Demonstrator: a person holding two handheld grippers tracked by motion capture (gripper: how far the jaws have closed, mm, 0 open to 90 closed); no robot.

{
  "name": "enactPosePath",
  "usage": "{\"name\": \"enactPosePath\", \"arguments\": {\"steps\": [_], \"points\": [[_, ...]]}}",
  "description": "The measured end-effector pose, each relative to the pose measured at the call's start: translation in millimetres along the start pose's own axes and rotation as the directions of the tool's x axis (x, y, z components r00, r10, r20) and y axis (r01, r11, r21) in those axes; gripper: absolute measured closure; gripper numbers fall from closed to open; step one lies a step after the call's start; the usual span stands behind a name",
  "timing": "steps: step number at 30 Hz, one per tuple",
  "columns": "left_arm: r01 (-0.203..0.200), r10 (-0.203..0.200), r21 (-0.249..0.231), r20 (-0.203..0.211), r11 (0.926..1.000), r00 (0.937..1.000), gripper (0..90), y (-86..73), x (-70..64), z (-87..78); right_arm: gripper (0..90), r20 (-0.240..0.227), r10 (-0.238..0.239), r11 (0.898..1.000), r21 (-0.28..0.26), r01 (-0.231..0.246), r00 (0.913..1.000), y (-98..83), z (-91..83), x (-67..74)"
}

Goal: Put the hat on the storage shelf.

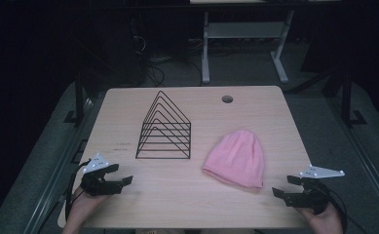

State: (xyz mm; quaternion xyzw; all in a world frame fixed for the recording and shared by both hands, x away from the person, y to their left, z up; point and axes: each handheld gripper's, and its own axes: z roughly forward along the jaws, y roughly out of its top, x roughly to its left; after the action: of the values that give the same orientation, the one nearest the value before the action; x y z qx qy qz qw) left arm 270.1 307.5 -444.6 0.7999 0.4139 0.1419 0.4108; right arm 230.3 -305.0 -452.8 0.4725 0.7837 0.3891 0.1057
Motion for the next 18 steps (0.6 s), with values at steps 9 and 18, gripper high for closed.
{"name": "enactPosePath", "arguments": {"steps": [9,18], "points": [[-0.016,0.016,0.017,-0.002,0.9997,0.9999,22.8,-2.4,-0.6,0.4,16.7,-0.050,-0.009,1.000,0.017,0.009,0.9987,10.4,5.7,2.9],[-0.009,0.009,0.011,-0.012,0.9999,0.9999,22.6,-3.2,1.4,-1.7,16.7,-0.078,0.001,1.000,0.028,0.001,0.9970,28.5,12.3,-2.4]]}}
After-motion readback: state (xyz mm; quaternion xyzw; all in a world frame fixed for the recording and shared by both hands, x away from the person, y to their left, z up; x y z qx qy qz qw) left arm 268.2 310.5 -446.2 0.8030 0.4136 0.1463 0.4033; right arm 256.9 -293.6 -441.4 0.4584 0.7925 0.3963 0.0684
